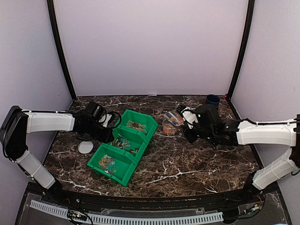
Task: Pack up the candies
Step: Place the fake candies in the packing bottle.
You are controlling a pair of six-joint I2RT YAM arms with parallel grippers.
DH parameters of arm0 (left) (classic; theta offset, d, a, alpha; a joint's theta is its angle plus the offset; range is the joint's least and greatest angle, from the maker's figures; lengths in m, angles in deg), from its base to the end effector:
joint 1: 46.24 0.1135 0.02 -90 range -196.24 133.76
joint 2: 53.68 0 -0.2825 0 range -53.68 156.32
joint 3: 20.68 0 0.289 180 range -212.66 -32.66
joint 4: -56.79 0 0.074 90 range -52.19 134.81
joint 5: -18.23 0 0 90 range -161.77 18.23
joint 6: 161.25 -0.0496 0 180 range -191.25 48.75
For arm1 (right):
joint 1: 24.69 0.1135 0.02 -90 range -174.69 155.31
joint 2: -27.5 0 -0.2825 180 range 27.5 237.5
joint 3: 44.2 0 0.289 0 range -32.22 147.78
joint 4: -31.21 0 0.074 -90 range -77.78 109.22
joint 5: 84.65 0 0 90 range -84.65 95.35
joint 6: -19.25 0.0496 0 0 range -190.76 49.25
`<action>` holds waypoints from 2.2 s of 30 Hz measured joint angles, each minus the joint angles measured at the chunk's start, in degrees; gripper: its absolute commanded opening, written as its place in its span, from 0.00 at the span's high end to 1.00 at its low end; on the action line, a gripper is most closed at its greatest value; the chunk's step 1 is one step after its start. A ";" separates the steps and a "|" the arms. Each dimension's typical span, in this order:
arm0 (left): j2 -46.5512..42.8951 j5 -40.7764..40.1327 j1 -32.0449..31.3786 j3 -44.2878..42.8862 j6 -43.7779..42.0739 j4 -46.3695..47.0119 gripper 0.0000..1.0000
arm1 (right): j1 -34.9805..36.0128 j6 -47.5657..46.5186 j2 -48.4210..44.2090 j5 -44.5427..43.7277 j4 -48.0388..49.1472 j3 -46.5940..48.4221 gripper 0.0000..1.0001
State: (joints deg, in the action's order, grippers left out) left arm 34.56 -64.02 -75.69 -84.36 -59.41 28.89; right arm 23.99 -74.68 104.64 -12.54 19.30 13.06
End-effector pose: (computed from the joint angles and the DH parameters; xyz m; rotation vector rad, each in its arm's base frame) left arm 0.3008 -0.1775 0.1781 0.4458 2.4968 -0.4645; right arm 0.2306 0.2392 0.2268 -0.7624 1.9556 0.1388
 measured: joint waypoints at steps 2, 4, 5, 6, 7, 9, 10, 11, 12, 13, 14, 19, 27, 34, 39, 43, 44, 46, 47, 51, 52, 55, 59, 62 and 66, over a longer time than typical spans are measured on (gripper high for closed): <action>0.00 0.02 0.00 0.00 -0.02 0.00 1.00 | -0.24 0.09 0.00 -0.59 -2.82 0.94 1.00; 0.00 0.07 0.00 0.00 -0.02 0.00 1.00 | -0.42 0.20 0.00 -1.25 -5.11 1.75 1.00; 0.00 0.09 0.00 0.00 -0.02 0.00 1.00 | -0.55 0.24 0.00 -1.42 -6.03 2.05 1.00; 0.00 0.11 0.00 0.00 0.00 0.00 1.00 | -0.70 0.28 0.00 -1.49 -7.06 2.36 1.00; 0.00 0.11 0.00 0.00 0.00 0.00 1.00 | -0.79 0.39 0.02 -1.57 -7.98 2.64 1.00; 0.00 0.13 0.00 0.00 0.00 0.00 1.00 | -1.05 0.66 0.39 -1.75 -10.29 3.65 1.00; 0.00 0.13 0.00 0.00 0.00 0.00 1.00 | -1.11 0.85 0.70 -1.90 -11.08 4.11 1.00; 0.00 0.13 0.00 0.00 0.00 0.00 1.00 | -1.14 1.03 1.16 -2.12 -12.22 4.81 1.00; 0.00 0.13 0.00 0.00 0.02 0.00 1.00 | -1.16 1.14 1.57 -2.34 -12.98 5.31 1.00; 0.00 0.13 0.00 0.00 0.04 0.00 1.00 | -1.16 1.25 2.08 -2.58 -13.97 5.92 1.00; 0.00 0.13 0.00 0.00 0.04 0.00 1.00 | -1.18 1.31 2.56 -2.80 -14.73 6.51 1.00; 0.00 0.13 0.00 0.00 0.28 0.00 1.00 | -1.29 1.51 4.33 -3.48 -18.14 8.79 1.00; 0.00 0.13 0.00 0.00 0.37 0.00 1.00 | -1.38 2.12 7.80 -4.00 -24.33 14.03 1.00; 0.00 0.15 0.00 0.00 0.37 0.00 1.00 | -1.38 2.54 10.40 -3.85 -29.70 18.01 1.00; 0.00 0.13 0.00 0.00 0.37 0.00 1.00 | -1.38 2.54 11.47 -3.65 -32.74 19.71 1.00; 0.00 0.15 0.00 0.00 0.37 -0.02 1.00 | -1.38 2.54 12.04 -3.61 -34.60 21.79 1.00; 0.00 0.15 0.00 0.00 0.37 0.00 1.00 | -1.38 2.56 12.15 -3.61 -35.12 22.32 1.00; 0.00 0.15 0.00 0.00 0.37 0.00 1.00 | -1.38 2.56 12.48 -3.63 -36.00 23.12 1.00; 0.00 0.15 0.00 0.00 0.37 0.00 1.00 | -1.38 2.56 12.70 -3.63 -36.52 23.54 1.00; 0.00 0.15 0.00 0.00 0.37 -0.02 1.00 | -1.38 2.54 13.64 -3.67 -38.36 25.00 1.00; 0.00 0.15 0.00 0.00 0.37 -0.02 1.00 | -1.38 2.54 14.01 -3.80 -39.10 25.55 1.00; 0.00 0.15 0.00 0.00 0.37 0.00 1.00 | -1.38 2.54 15.19 -3.98 -40.02 26.43 1.00; 0.00 0.15 0.00 0.00 0.37 0.00 1.00 | -1.40 2.51 15.72 -4.24 -40.65 27.21 1.00; 0.00 0.15 0.00 0.00 0.39 0.00 1.00 | -1.40 2.51 15.78 -4.24 -41.27 27.61 1.00; 0.00 0.17 0.00 0.00 0.39 -0.02 1.00 | -1.38 2.51 15.89 -4.24 -43.01 28.65 1.00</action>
State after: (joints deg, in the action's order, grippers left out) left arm 34.56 -63.84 -75.69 -84.36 -59.02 28.86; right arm 22.62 -72.16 120.53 -16.78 -23.71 41.71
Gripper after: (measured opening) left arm 0.101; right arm 0.084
